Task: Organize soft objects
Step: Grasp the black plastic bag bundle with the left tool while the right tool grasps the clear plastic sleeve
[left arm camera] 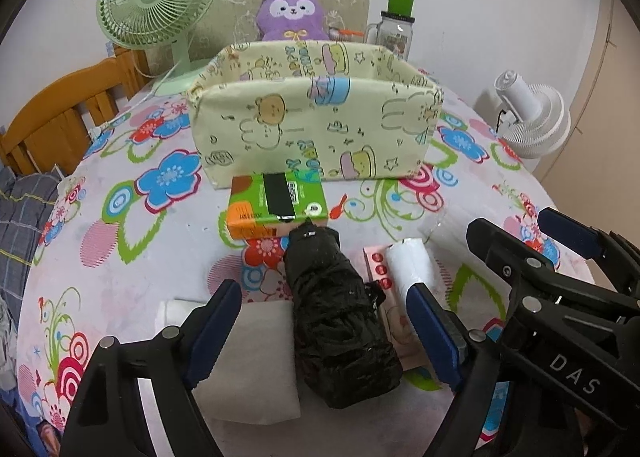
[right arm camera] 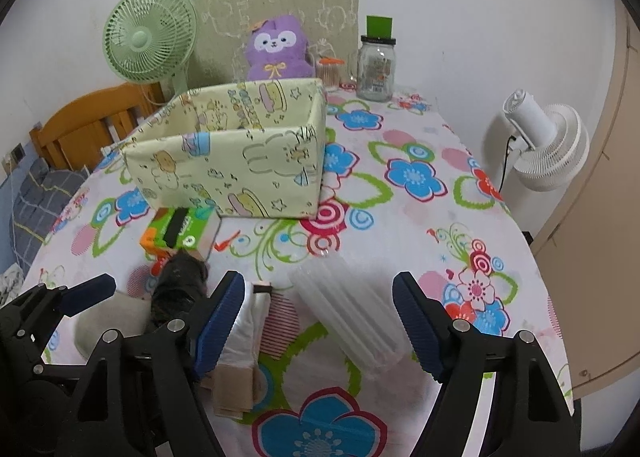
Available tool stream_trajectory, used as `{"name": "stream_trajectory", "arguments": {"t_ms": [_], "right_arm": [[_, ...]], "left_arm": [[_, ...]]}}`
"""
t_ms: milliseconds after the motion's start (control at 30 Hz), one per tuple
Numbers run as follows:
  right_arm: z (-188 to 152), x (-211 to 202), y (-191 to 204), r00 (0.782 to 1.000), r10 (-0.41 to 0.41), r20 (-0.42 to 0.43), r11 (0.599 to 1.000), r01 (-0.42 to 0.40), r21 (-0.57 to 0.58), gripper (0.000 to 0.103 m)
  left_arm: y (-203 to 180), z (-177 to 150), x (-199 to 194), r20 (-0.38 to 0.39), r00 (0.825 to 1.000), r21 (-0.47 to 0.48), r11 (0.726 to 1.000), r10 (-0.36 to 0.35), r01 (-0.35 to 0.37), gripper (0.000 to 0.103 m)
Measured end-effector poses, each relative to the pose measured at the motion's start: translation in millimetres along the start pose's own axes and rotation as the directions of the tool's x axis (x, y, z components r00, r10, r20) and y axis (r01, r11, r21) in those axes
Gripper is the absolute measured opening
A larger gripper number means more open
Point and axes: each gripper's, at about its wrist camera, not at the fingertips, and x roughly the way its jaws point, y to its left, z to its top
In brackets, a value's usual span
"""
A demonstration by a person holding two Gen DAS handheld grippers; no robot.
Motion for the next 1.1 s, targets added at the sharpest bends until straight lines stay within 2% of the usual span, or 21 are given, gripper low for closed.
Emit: {"name": "stream_trajectory", "arguments": {"t_ms": [200, 500, 767, 1000, 1100], "right_arm": [[-5, 13, -2, 0.999, 0.007, -0.034, 1.000, -0.006, 0.004, 0.079], [-8, 31, -6, 0.998, 0.007, -0.069, 1.000, -0.006, 0.014, 0.079], [-9, 47, -13, 0.994, -0.004, -0.106, 1.000, 0.007, 0.029, 0.074], [-7, 61, -23, 0.991, 0.001, -0.132, 0.998, 0.007, 0.061, 0.073], [-6, 65, -23, 0.990, -0.034, -0.137, 0.998, 0.040, 0.041, 0.062]], "left_arm": [[-2, -2, 8, -0.018, 0.999, 0.017, 0.999, 0.035, -0.035, 0.086], [1, -2, 24, -0.050, 0.998, 0.013, 0.999, 0.042, -0.042, 0.084], [-3, 2, 30, -0.059, 0.997, 0.033, 0.998, 0.050, -0.048, 0.070], [-3, 7, 36, -0.061, 0.997, 0.021, 0.999, 0.044, -0.043, 0.068], [0, 9, 39, -0.066, 0.998, -0.011, 1.000, 0.020, -0.021, 0.065]]}}
